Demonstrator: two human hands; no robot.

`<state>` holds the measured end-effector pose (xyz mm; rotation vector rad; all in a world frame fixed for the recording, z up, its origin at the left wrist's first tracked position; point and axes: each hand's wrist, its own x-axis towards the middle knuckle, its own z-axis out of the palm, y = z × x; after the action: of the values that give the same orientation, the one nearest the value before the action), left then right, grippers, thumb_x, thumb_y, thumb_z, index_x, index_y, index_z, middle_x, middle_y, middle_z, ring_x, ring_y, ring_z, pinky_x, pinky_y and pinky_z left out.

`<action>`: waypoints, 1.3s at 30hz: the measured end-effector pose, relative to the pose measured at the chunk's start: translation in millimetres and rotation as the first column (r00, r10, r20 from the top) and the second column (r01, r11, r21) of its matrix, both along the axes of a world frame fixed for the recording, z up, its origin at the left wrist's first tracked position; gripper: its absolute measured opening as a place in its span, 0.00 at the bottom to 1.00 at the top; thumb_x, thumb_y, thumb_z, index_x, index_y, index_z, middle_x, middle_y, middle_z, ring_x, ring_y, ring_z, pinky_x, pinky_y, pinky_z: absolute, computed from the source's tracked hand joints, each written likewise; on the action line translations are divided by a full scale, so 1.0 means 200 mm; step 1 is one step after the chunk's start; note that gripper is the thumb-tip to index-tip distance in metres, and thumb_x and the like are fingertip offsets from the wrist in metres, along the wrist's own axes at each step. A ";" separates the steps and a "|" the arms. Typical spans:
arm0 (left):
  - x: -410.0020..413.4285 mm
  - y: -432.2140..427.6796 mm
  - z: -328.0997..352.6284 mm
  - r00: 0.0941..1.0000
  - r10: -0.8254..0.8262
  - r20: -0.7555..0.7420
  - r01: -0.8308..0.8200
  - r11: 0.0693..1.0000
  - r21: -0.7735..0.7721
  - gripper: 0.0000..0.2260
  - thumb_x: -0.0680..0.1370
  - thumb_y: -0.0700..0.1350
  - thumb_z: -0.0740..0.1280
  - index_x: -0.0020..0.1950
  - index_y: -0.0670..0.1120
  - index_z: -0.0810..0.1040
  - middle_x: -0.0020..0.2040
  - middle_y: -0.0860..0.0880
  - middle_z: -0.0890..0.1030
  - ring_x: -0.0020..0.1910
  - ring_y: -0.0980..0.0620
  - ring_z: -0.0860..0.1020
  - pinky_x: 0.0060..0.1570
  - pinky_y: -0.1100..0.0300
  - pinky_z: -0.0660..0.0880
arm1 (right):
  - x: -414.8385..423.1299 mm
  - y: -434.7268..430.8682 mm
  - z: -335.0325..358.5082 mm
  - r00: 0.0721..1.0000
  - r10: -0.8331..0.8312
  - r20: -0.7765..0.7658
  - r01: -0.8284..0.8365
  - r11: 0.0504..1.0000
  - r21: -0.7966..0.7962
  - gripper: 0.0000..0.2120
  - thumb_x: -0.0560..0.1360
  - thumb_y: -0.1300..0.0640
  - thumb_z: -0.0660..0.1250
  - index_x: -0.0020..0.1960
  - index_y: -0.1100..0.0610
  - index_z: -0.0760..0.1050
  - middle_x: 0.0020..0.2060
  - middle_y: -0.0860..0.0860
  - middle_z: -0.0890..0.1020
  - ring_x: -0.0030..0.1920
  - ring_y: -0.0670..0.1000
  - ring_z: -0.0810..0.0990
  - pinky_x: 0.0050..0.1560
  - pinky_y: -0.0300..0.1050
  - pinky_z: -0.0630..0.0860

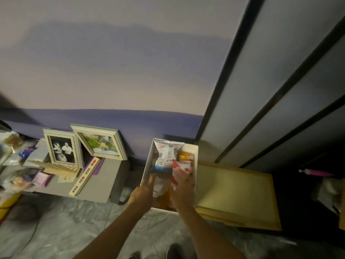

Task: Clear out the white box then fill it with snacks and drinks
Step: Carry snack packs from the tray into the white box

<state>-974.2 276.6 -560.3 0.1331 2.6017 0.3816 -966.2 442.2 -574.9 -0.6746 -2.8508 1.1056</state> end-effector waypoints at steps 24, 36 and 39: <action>0.15 -1.16 1.50 0.523 0.548 -0.653 -0.588 0.787 0.190 0.43 0.77 0.78 0.51 0.84 0.52 0.57 0.86 0.46 0.53 0.83 0.41 0.58 0.80 0.38 0.58 | -0.37 -0.67 1.68 0.751 0.643 -0.153 -0.517 0.715 0.471 0.51 0.75 0.24 0.52 0.84 0.60 0.57 0.82 0.60 0.62 0.79 0.62 0.65 0.76 0.58 0.68; 1.05 -2.30 1.62 0.208 0.708 -0.675 -0.866 0.454 0.210 0.48 0.72 0.82 0.46 0.80 0.50 0.64 0.80 0.45 0.67 0.77 0.42 0.68 0.73 0.39 0.69 | -0.02 -2.08 1.79 0.411 0.905 -0.115 -0.788 0.415 0.455 0.46 0.79 0.27 0.55 0.85 0.57 0.54 0.84 0.58 0.58 0.81 0.61 0.63 0.77 0.57 0.67; 1.24 -2.58 1.62 0.156 0.724 -0.671 -0.895 0.391 0.214 0.42 0.75 0.78 0.53 0.78 0.51 0.67 0.77 0.45 0.71 0.73 0.42 0.71 0.71 0.40 0.71 | 0.12 -2.47 1.79 0.318 0.940 -0.124 -0.818 0.338 0.466 0.46 0.79 0.28 0.56 0.85 0.58 0.53 0.84 0.58 0.57 0.81 0.61 0.61 0.78 0.56 0.65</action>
<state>-725.3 -239.9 -237.2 -1.6923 3.1515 0.4087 -942.0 -51.7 -217.1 1.2413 -2.7955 0.5530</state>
